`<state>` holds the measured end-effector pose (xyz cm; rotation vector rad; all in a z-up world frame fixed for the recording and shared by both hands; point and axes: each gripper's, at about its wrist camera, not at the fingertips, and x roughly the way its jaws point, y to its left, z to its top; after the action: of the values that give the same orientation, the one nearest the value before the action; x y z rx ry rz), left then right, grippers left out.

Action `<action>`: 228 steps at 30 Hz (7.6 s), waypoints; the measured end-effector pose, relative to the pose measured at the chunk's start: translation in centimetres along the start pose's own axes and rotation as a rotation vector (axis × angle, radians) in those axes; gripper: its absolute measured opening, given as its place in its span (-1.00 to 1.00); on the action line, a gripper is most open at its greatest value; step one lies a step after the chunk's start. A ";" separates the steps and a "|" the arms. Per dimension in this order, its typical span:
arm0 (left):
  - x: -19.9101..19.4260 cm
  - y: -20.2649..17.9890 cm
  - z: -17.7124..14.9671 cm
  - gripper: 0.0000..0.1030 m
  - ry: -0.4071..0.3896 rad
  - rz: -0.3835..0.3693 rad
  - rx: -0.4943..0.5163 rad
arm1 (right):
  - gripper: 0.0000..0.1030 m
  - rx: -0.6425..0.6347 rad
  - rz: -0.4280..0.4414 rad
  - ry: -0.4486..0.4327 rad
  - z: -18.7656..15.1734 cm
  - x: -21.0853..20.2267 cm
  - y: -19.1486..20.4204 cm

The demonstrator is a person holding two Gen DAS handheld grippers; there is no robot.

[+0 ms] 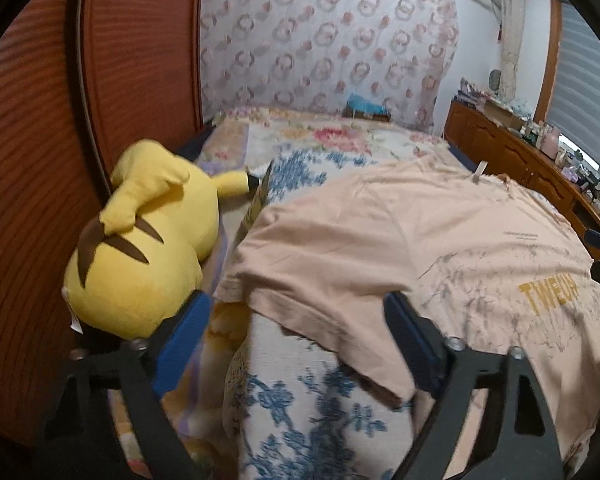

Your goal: Fold small clothes

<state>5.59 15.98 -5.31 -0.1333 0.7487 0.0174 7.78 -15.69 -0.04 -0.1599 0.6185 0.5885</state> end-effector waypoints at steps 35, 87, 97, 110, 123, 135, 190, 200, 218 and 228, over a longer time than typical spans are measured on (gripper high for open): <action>-1.4 -5.2 5.6 -1.00 0.011 -0.102 0.180 | 1.00 0.101 0.057 0.047 -1.0 0.5 -2.0; -4.9 -2.2 -1.2 0.04 -0.123 -0.118 0.036 | -0.96 -0.180 0.235 0.260 4.8 13.8 7.3; -4.5 -4.1 -1.0 0.04 -0.106 -0.138 0.051 | -0.96 -0.043 0.068 0.155 4.9 9.0 0.8; -0.8 -9.3 -0.6 0.03 0.006 -0.218 0.142 | -0.23 0.017 -0.033 0.155 2.3 4.8 -4.7; 1.6 -12.2 -0.4 -0.69 0.118 -0.219 0.185 | -0.23 0.123 -0.061 0.132 -2.1 -1.5 -10.3; -2.0 -15.3 -3.1 -0.69 0.122 -0.321 0.246 | -0.23 0.172 -0.072 0.114 -4.0 -4.4 -12.1; -2.7 -20.9 1.0 0.10 -0.072 -0.275 0.196 | -0.92 0.148 -0.151 0.071 -6.1 -9.8 -18.4; -3.6 -21.1 0.7 0.10 -0.091 -0.283 0.199 | -0.26 0.150 -0.109 0.159 -8.1 -8.3 -15.6; -3.8 -22.3 0.1 0.11 -0.086 -0.294 0.217 | -0.64 0.329 -0.200 0.231 -9.6 -6.4 -25.1; -3.8 -20.7 -0.2 0.11 -0.096 -0.281 0.192 | -0.98 0.154 -0.094 0.165 -2.3 -4.8 -20.6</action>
<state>4.02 -4.39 -0.52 -0.0533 0.6273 -0.3122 15.05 -35.64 0.27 -0.0925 0.8088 0.4376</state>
